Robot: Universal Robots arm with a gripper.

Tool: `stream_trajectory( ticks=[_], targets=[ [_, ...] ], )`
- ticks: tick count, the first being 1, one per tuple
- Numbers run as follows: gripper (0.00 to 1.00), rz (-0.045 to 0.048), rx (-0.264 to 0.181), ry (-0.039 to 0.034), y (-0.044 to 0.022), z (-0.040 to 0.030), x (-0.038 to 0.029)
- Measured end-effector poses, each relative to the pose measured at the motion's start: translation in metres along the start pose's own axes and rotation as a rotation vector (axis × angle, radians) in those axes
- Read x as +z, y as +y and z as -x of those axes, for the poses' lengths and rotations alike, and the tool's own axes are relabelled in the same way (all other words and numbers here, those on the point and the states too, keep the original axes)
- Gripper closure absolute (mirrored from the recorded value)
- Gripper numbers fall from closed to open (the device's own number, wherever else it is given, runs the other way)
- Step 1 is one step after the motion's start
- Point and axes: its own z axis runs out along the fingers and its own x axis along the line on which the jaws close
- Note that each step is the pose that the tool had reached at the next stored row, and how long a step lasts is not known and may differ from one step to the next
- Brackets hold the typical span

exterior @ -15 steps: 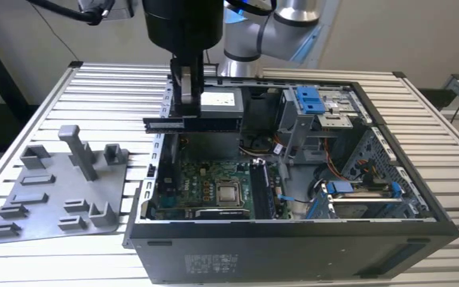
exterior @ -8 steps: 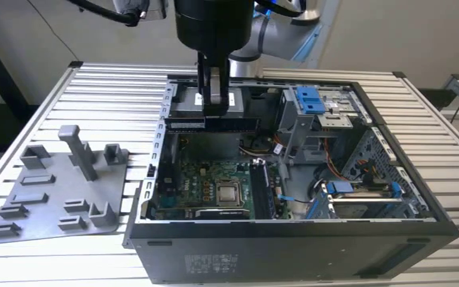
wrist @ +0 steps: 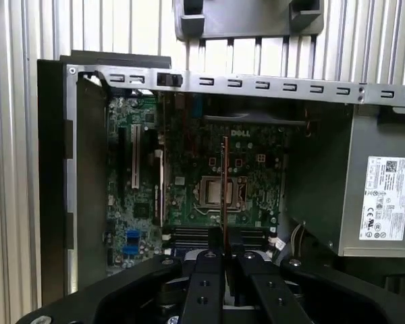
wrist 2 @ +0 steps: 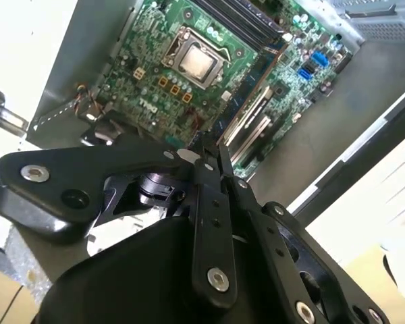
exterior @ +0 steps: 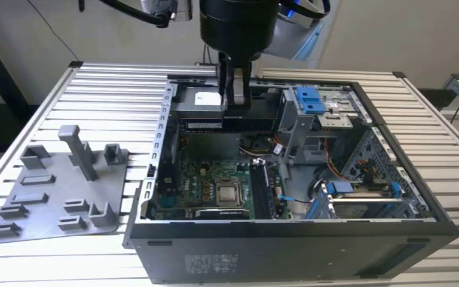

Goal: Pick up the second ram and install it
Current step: 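Pick up the second ram and move it above second insertion slot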

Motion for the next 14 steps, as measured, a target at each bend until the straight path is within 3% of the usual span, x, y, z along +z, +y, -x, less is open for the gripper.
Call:
stream_trajectory(
  ticks=[14],
  targets=[
    [0.86, -0.0013, 0.025, 0.0002, -0.0272, -0.0007, 0.0015]
  ],
)
